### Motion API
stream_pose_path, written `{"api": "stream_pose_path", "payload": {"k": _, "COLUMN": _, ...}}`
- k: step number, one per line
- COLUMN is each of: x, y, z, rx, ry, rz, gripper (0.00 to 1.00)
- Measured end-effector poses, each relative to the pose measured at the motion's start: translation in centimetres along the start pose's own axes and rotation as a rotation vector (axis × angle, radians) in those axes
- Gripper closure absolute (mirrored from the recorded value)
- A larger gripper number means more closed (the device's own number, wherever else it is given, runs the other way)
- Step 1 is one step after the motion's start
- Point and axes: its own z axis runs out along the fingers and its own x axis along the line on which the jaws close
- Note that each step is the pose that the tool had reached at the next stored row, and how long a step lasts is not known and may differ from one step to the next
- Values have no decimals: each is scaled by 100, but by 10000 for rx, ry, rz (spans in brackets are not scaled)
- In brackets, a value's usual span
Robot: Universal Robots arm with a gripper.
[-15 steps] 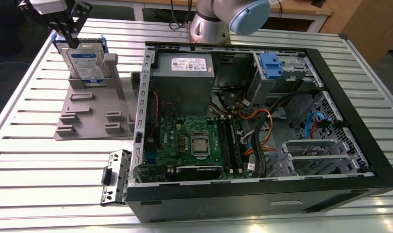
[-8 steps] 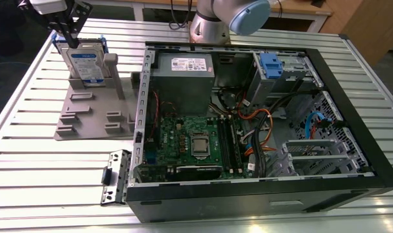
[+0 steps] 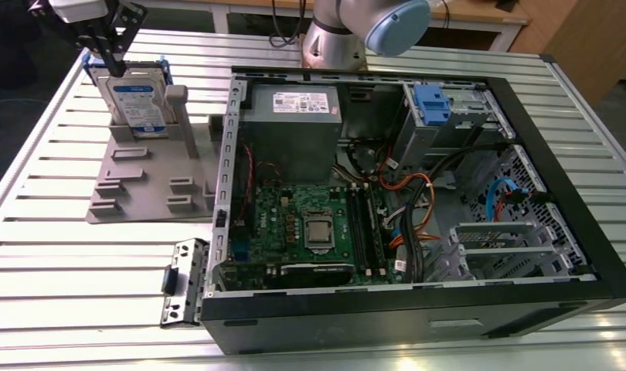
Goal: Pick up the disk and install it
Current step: 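Pick up the disk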
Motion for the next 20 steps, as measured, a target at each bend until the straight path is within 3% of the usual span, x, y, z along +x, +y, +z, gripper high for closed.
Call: {"api": "stream_pose_path", "payload": {"k": 20, "x": 0, "y": 0, "z": 0, "rx": -29, "ry": 44, "rz": -1180, "gripper": 90}}
